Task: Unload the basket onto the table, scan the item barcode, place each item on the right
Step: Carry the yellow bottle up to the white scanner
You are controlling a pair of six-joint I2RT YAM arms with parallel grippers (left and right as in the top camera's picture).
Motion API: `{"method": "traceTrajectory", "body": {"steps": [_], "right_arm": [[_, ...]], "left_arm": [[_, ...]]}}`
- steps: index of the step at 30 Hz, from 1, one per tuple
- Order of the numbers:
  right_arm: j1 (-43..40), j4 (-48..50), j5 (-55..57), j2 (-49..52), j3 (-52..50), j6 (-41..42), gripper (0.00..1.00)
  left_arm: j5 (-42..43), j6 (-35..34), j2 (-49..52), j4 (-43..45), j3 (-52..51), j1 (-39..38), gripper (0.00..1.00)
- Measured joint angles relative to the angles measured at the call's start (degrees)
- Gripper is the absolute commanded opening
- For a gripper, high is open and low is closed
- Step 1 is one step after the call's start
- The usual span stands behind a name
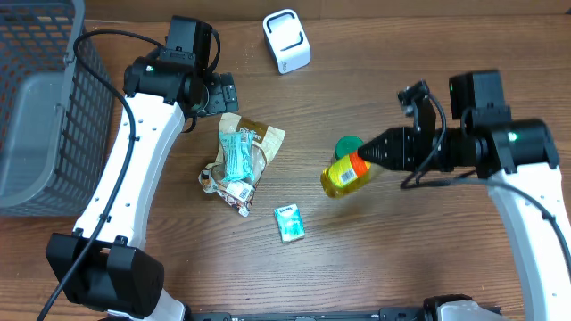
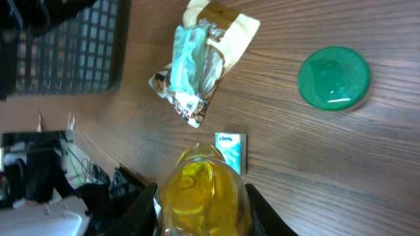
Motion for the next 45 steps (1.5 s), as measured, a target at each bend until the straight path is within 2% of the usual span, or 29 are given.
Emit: {"method": "traceTrajectory", "body": {"steps": [8, 10, 14, 19, 26, 36, 41, 45], "right_arm": [[0.00, -9.20, 7.67, 10.25, 26.67, 2.75, 0.04], [0.00, -9.31, 9.66, 12.33, 33.55, 3.28, 0.04], [0.24, -8.15, 13.68, 14.53, 41.07, 3.41, 0.04], [2.43, -2.21, 20.61, 15.28, 42.32, 0.50, 0.04], [8.98, 7.45, 32.11, 20.13, 42.34, -7.89, 0.04], [21.03, 21.66, 45.92, 33.44, 42.36, -29.03, 0.04], [22.29, 32.24, 50.56, 41.48, 42.36, -37.83, 0.04], [22.21, 42.27, 54.34, 46.84, 42.36, -41.79, 0.04]], "left_arm": [[0.00, -0.02, 0.00, 0.00, 0.00, 0.00, 1.00], [0.00, -0.02, 0.00, -0.02, 0.00, 0.00, 1.00], [0.00, -0.02, 0.00, 0.00, 0.00, 0.00, 1.00], [0.00, -0.02, 0.00, 0.00, 0.00, 0.02, 1.00], [0.00, -0.02, 0.00, 0.00, 0.00, 0.00, 1.00], [0.02, -0.02, 0.00, 0.00, 0.00, 0.02, 1.00], [0.00, -0.02, 0.00, 0.00, 0.00, 0.00, 1.00], [0.00, -0.02, 0.00, 0.00, 0.00, 0.02, 1.00]]}}
